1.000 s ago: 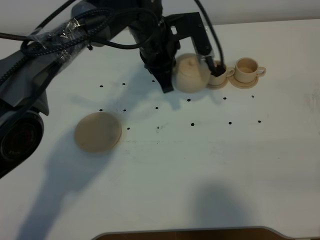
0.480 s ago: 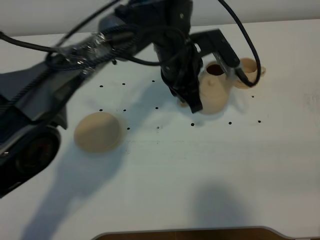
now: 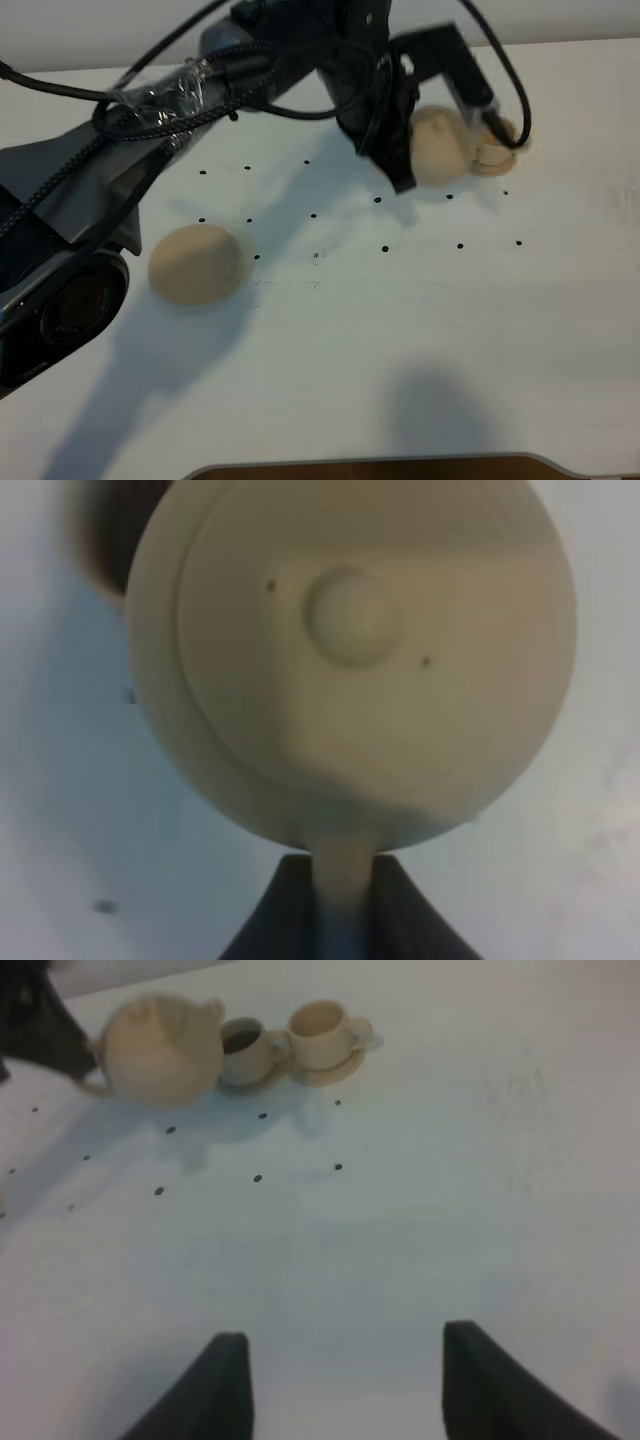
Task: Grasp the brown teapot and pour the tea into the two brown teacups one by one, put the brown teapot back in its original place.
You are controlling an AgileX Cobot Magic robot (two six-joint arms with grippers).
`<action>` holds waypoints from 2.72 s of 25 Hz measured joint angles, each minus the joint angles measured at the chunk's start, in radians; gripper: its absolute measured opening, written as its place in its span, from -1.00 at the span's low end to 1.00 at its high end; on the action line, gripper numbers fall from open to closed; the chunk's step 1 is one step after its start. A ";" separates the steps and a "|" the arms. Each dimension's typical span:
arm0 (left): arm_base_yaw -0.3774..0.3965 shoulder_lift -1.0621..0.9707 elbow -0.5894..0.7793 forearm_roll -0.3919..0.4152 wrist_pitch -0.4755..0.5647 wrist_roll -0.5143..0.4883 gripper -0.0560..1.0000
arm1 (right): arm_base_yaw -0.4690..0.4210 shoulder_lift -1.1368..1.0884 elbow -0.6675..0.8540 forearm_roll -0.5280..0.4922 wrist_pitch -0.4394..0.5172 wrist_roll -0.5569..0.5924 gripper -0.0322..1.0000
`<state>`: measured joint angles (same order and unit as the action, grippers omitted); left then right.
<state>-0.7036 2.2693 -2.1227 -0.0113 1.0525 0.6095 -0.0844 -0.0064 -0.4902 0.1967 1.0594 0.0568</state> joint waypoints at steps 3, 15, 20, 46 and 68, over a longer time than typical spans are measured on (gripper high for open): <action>0.000 0.000 -0.050 0.048 -0.016 0.000 -0.63 | 0.000 0.000 0.000 0.000 0.000 0.000 -0.08; 0.014 0.158 -0.238 0.090 -0.170 0.016 -0.63 | 0.000 0.000 0.000 0.000 0.000 0.000 -0.08; 0.044 0.201 -0.242 0.122 -0.327 0.099 -0.63 | 0.000 0.000 0.000 0.000 0.000 0.000 -0.08; 0.102 0.347 -0.243 0.138 -0.647 0.506 -0.63 | 0.000 0.000 0.000 0.000 0.000 0.000 -0.08; 0.102 0.352 -0.242 0.139 -0.703 0.815 -0.63 | 0.000 0.000 0.000 0.000 0.000 0.000 -0.08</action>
<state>-0.6019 2.6212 -2.3642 0.1276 0.3497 1.4245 -0.0844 -0.0064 -0.4902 0.1967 1.0594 0.0568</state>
